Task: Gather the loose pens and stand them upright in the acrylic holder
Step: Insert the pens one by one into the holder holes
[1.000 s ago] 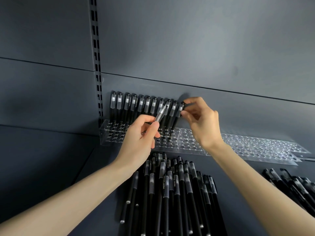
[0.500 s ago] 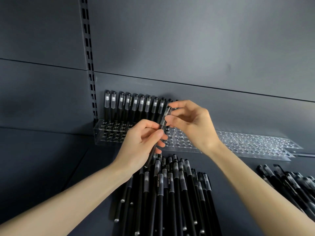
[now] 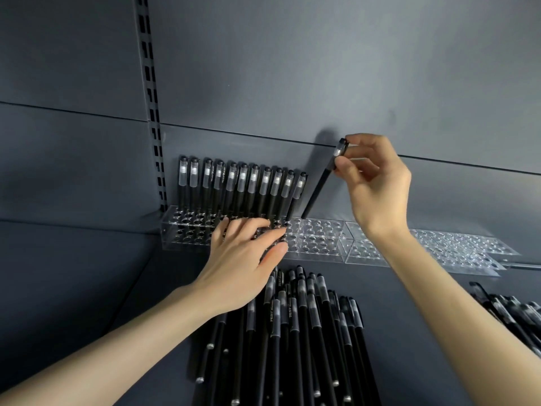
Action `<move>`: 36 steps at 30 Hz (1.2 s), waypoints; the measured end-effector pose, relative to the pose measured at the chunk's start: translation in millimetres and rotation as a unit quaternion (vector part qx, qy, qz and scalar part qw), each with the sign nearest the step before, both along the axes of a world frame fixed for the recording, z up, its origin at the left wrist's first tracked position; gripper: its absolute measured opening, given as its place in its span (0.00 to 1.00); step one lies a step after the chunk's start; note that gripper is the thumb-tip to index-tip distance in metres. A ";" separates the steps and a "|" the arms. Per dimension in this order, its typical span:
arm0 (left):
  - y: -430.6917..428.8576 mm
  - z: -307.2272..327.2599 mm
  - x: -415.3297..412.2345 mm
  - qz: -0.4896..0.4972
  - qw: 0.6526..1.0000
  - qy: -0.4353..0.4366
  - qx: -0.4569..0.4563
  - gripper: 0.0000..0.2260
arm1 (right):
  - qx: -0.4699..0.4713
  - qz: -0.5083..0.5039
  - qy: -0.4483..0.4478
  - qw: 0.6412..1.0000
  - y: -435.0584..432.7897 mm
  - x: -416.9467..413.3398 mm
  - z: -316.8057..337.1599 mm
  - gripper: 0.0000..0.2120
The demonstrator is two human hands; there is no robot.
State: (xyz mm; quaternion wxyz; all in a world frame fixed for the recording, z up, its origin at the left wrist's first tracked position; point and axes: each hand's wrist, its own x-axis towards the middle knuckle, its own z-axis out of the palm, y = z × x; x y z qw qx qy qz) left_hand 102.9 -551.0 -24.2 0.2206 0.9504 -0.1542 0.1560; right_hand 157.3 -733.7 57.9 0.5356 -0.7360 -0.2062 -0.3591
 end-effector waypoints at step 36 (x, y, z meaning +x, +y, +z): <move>-2.9 6.7 -17.9 0.007 1.000 -0.013 0.012 0.31 | -0.112 -0.034 0.077 0.990 3.6 -15.6 -33.4 0.08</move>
